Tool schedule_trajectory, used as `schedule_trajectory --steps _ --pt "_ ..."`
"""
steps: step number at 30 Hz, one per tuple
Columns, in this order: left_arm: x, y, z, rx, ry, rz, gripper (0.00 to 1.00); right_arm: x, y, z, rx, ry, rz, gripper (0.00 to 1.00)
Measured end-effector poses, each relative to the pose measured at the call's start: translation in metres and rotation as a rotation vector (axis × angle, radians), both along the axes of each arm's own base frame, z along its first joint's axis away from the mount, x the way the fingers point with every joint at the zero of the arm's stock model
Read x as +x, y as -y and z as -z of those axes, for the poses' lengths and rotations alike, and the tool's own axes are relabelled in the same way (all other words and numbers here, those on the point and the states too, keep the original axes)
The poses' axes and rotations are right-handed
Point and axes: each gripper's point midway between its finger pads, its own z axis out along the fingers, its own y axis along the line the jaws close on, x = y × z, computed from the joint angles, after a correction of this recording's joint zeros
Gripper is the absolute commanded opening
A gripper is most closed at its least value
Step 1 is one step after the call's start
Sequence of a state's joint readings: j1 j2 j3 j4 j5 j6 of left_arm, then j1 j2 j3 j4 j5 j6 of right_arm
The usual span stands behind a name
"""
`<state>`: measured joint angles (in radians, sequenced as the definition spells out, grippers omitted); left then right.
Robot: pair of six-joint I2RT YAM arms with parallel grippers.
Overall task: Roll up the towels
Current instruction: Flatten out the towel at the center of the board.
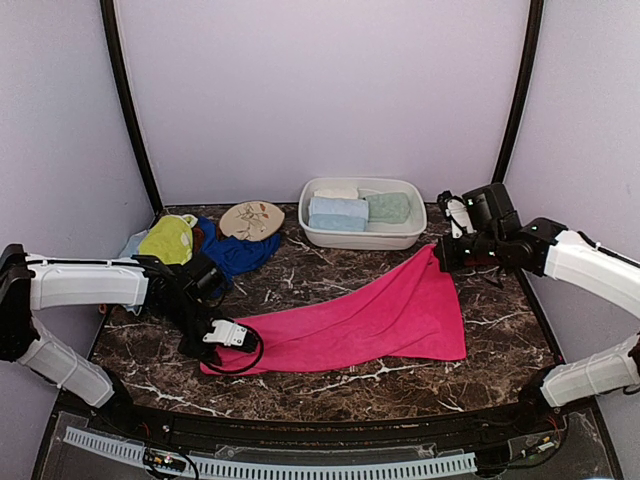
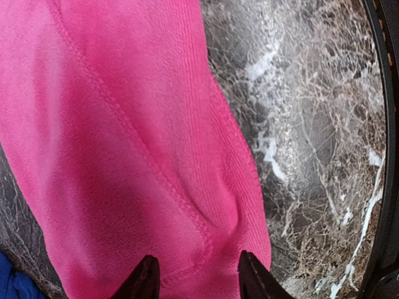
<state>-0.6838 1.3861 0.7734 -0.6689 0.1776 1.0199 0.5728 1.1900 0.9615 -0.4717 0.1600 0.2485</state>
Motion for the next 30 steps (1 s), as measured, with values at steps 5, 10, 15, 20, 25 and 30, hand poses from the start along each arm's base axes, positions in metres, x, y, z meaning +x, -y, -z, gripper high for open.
schedule_trajectory --steps 5,10,15,20,25,30 --pt "-0.001 -0.007 0.010 0.028 0.016 0.013 0.40 -0.001 -0.002 0.000 0.009 -0.004 -0.007 0.00" --pt "0.009 -0.002 0.009 0.012 0.061 0.014 0.35 -0.002 -0.004 0.000 0.027 -0.013 -0.012 0.00" --pt "0.012 0.000 0.012 0.008 0.065 0.013 0.28 -0.003 -0.005 -0.002 0.038 -0.013 -0.015 0.00" --pt "0.008 -0.003 0.015 0.023 0.040 0.014 0.30 -0.004 -0.006 -0.002 0.038 -0.014 -0.017 0.00" --pt "0.000 -0.008 0.016 0.047 0.007 0.015 0.33 -0.004 -0.006 -0.002 0.040 -0.014 -0.018 0.00" --pt "-0.001 -0.010 0.017 0.052 0.004 0.014 0.32 -0.004 -0.007 -0.002 0.045 -0.017 -0.024 0.00"
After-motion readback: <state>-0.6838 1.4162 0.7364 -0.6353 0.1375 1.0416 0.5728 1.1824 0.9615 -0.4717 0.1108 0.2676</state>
